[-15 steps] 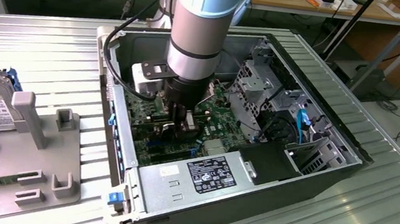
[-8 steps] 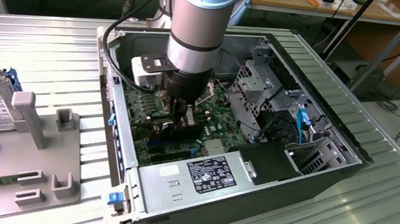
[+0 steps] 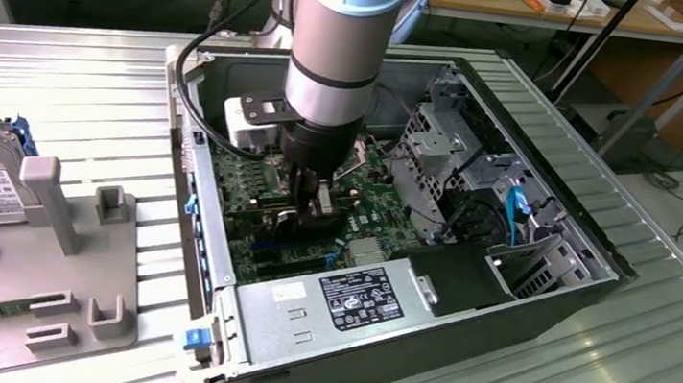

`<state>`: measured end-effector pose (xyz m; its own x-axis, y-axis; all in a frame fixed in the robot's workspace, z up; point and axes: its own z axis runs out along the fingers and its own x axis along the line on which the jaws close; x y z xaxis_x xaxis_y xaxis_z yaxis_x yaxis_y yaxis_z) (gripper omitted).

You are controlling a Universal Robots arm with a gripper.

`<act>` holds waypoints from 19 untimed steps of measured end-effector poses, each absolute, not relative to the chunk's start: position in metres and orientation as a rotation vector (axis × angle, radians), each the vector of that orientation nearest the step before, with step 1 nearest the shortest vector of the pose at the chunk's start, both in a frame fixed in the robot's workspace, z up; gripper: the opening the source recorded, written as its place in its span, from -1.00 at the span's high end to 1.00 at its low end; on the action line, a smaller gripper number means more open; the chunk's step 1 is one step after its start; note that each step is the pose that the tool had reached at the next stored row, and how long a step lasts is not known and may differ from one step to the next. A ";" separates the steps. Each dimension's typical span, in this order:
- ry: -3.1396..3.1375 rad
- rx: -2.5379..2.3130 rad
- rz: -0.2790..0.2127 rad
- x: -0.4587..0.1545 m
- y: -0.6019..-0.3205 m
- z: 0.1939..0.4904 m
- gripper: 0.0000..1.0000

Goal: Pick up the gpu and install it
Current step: 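Insert the gpu into the slot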

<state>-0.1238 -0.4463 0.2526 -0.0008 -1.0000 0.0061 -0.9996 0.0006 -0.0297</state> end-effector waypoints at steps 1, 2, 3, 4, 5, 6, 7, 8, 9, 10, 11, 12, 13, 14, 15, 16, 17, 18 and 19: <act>2.210 -2.209 -0.040 -0.124 -0.446 0.253 0.18; 2.211 -2.209 -0.040 -0.124 -0.446 0.254 0.18; 2.212 -2.207 -0.040 -0.124 -0.446 0.256 0.18; 2.213 -2.207 -0.040 -0.124 -0.446 0.262 0.18; 2.213 -2.207 -0.040 -0.124 -0.446 0.266 0.18; 2.213 -2.207 -0.039 -0.124 -0.446 0.271 0.18; 2.213 -2.207 -0.039 -0.124 -0.446 0.279 0.18; 2.213 -2.207 -0.039 -0.124 -0.446 0.283 0.18; 2.212 -2.206 -0.037 -0.124 -0.446 0.283 0.18; 2.212 -2.206 -0.037 -0.124 -0.446 0.283 0.18; 2.212 -2.206 -0.037 -0.124 -0.446 0.283 0.18; 2.212 -2.206 -0.037 -0.124 -0.446 0.283 0.16; 2.212 -2.206 -0.037 -0.124 -0.446 0.283 0.16; 2.212 -2.206 -0.037 -0.124 -0.446 0.283 0.04; 2.212 -2.206 -0.037 -0.124 -0.446 0.283 -0.07; 2.212 -2.206 -0.037 -0.124 -0.446 0.283 -0.07; 2.212 -2.206 -0.037 -0.124 -0.446 0.283 -0.07; 2.212 -2.206 -0.037 -0.124 -0.446 0.283 -0.21; 2.212 -2.206 -0.037 -0.124 -0.446 0.283 -0.21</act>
<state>-0.1238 -0.4464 0.2833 -0.0031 -1.0000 0.0044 -0.9996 0.0030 -0.0291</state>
